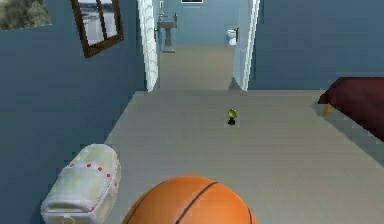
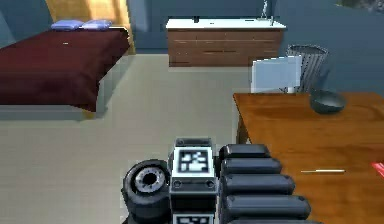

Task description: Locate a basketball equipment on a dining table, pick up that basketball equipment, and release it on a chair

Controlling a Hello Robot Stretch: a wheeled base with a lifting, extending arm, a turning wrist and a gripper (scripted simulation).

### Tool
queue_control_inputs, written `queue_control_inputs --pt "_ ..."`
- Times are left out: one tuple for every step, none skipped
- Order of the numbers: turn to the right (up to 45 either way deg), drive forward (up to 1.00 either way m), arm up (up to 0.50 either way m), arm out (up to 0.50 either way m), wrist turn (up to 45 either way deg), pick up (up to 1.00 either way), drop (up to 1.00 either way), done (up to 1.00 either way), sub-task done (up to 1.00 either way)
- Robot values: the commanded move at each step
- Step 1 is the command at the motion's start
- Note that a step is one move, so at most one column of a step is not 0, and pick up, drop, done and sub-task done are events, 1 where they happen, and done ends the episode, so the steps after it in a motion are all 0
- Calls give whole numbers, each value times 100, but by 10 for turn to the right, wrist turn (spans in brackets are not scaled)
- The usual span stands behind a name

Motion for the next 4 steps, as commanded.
queue_control_inputs --pt "0 20 0 0 0 0 0 0 0" --pt "-450 0 0 0 0 0 0 0 0" --pt "-450 0 0 0 0 0 0 0 0" --pt "0 50 0 0 0 0 0 0 0"
